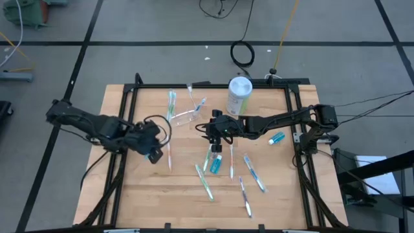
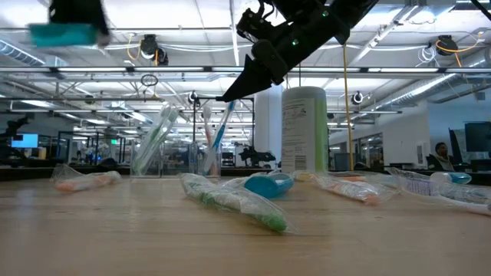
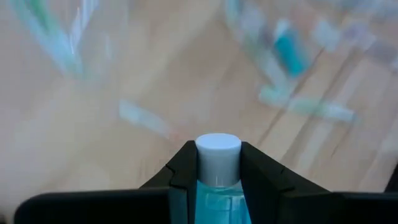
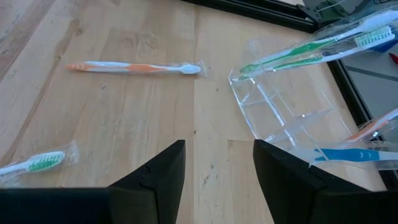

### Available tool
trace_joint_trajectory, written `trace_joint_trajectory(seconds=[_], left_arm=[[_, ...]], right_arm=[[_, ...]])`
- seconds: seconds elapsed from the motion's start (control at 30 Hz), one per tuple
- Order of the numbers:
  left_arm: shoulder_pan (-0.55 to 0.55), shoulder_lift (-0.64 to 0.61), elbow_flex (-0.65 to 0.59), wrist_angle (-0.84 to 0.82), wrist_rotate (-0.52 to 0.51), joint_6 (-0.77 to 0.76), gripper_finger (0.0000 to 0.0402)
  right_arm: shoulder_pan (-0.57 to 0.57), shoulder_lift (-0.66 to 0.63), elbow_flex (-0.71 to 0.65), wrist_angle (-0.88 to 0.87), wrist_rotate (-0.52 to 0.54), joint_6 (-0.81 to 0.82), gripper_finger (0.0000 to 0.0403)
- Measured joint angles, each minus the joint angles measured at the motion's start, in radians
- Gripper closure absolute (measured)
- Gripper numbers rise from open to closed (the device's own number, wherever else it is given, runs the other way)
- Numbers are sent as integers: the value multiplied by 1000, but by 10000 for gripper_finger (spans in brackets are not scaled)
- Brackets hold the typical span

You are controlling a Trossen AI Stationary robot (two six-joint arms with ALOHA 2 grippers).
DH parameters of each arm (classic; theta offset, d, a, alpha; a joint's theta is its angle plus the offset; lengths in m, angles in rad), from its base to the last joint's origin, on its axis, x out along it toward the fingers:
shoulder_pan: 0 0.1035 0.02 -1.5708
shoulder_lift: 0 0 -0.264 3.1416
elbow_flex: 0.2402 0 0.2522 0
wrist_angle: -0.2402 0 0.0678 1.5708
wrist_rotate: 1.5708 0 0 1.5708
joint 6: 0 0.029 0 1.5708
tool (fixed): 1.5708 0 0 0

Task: Pick & Place toothbrushing station
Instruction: Put the mouthwash into the transparent organizer

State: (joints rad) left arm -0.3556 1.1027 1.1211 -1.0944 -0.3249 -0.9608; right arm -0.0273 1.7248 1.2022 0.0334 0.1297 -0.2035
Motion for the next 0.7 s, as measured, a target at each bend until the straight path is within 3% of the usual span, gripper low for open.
trace_joint_trajectory(seconds=[0.13,0.3,0.57,0.7], left_arm=[[-54,0,101,24,-263,123,315],[-73,-2,122,234,-529,390,306],[-35,-3,122,569,-799,755,317],[40,18,123,679,-837,861,317]], right_arm=[[0,0,0,0,0,0,222],[0,0,0,0,0,0,222],[0,0,0,0,0,0,222],[0,0,0,0,0,0,222]])
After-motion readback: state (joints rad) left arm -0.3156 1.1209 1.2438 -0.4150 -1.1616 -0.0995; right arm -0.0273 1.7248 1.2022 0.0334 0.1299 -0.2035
